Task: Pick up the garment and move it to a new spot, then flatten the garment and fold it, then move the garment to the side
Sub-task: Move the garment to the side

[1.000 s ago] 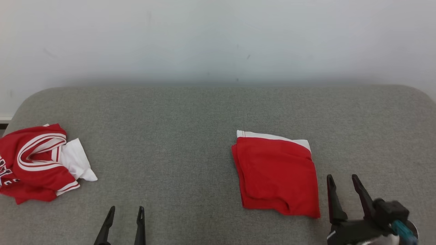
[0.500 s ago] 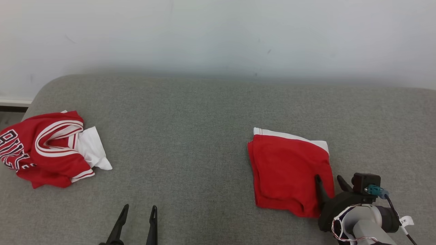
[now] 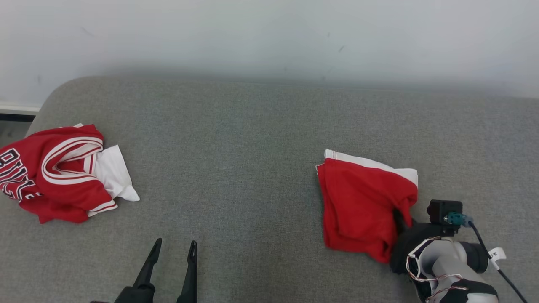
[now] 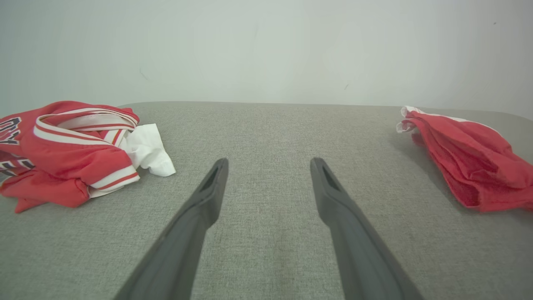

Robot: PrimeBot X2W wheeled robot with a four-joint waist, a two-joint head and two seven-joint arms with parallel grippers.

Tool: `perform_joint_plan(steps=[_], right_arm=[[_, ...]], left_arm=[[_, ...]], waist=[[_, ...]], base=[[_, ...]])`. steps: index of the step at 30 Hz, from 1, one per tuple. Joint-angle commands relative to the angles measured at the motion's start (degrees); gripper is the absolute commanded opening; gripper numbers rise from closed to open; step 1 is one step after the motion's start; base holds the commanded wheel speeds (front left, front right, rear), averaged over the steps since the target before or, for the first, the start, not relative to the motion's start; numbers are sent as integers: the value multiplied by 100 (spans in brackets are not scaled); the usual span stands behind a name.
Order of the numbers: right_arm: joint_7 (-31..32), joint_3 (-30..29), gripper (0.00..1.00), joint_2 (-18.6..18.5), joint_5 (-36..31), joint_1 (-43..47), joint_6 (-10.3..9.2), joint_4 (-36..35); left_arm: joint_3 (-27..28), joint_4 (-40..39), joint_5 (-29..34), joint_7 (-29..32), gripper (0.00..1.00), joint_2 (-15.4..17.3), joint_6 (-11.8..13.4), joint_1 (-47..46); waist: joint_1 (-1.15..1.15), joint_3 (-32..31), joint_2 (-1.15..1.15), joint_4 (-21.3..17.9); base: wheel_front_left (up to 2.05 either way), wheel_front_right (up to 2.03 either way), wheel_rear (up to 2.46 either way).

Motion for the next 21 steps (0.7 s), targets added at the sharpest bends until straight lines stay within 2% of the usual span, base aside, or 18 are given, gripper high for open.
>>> perform_joint_plan(steps=[1, 11, 21], right_arm=[[-70, 61, 0, -188, 48, -48, -18, 102], [-361, 863, 0, -872, -221, -577, -14, -210], [-199, 1953, 0, -1908, -328, -1698, -14, -479]], left_arm=[[26, -33, -21, -23, 100, 6, 28, -51], [83, -135, -138, -24, 100, 7, 80, -167], [19, -467, -67, -22, 100, 8, 21, -770]], waist=[[0, 76, 0, -2], [0, 446, 0, -423], [0, 1338, 0, -818]], base=[[0, 0, 0], [0, 0, 0], [0, 0, 0]])
